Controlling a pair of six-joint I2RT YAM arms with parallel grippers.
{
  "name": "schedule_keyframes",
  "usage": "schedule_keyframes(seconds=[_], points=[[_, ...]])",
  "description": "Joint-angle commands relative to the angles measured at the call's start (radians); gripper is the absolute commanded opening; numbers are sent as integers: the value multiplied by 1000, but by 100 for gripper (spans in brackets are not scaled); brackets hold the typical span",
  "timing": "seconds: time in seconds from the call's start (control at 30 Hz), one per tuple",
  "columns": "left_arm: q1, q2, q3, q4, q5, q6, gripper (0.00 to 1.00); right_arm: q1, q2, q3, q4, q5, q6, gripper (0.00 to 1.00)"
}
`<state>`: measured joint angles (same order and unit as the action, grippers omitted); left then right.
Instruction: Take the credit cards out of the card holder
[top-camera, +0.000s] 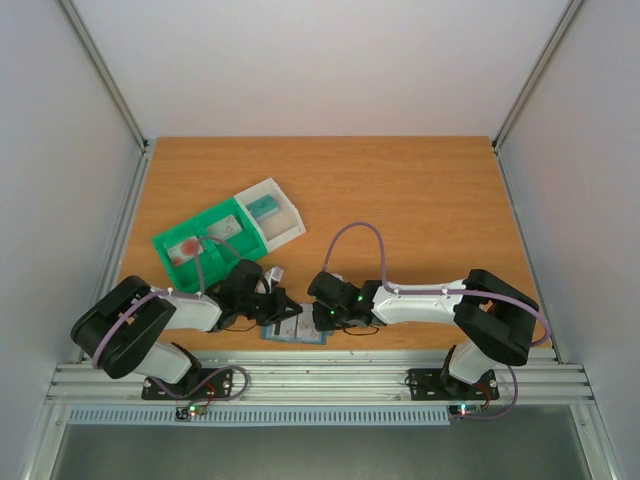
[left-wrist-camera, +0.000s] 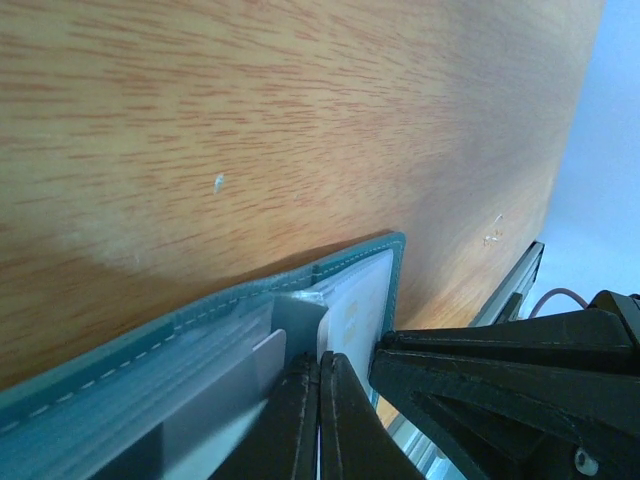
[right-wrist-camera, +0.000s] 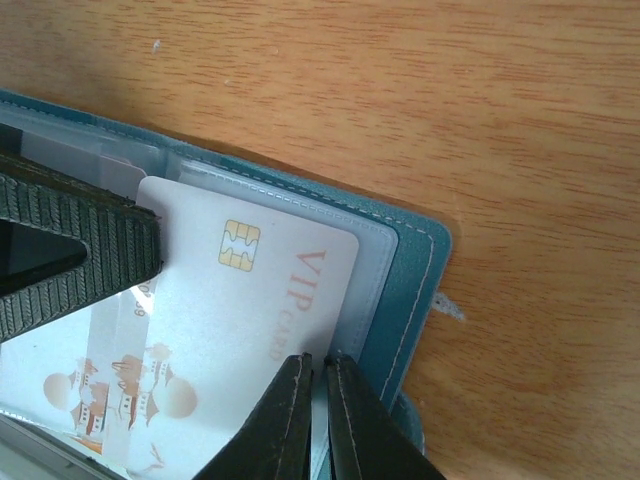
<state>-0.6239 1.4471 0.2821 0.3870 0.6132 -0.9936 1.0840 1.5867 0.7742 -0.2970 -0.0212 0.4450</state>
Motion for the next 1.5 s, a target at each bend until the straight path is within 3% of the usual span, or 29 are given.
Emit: schedule_keyframes(seconds=[0.0, 0.5, 1.1, 1.47], points=[[-7, -9, -16, 20, -26, 9, 0, 2, 13, -24, -23, 46, 7, 7], [-7, -121, 12, -140, -67, 54, 0, -7, 0, -29, -45, 77, 9, 7], [-5, -475, 39, -497, -263, 92, 0, -9, -39, -13, -30, 34, -9, 8], [-5, -685, 42, -544, -259, 41, 0, -9, -294, -70, 48, -75, -1, 24]])
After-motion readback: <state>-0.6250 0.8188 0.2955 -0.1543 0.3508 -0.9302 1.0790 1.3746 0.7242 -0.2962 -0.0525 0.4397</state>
